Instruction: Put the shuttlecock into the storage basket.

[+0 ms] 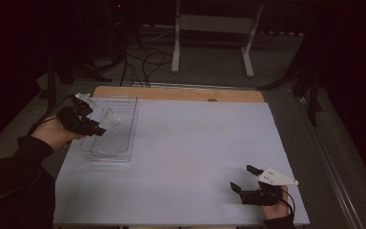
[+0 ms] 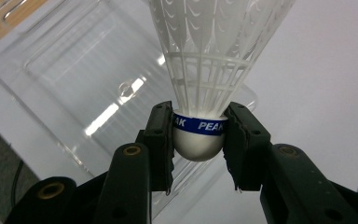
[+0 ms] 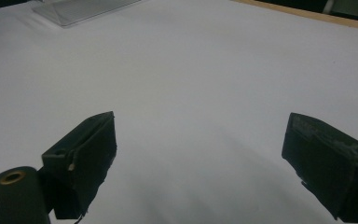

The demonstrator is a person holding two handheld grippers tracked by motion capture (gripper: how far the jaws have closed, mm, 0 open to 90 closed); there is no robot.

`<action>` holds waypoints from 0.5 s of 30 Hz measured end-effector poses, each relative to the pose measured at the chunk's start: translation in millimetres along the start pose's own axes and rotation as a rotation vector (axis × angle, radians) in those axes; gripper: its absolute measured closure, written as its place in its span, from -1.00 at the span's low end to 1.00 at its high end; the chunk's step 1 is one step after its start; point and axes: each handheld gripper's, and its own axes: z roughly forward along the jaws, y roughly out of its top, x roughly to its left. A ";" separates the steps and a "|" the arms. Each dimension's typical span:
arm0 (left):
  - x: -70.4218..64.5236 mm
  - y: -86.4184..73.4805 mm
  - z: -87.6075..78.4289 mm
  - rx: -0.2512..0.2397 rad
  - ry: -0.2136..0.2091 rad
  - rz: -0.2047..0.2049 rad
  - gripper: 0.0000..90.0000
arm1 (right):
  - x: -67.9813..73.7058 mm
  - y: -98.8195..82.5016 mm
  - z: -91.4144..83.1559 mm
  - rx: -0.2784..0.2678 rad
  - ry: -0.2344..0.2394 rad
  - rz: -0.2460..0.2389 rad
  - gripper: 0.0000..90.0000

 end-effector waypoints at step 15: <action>18.9 -22.1 8.8 0.041 0.055 -0.136 0.45 | 0.3 0.1 0.1 0.003 0.001 -0.001 -0.78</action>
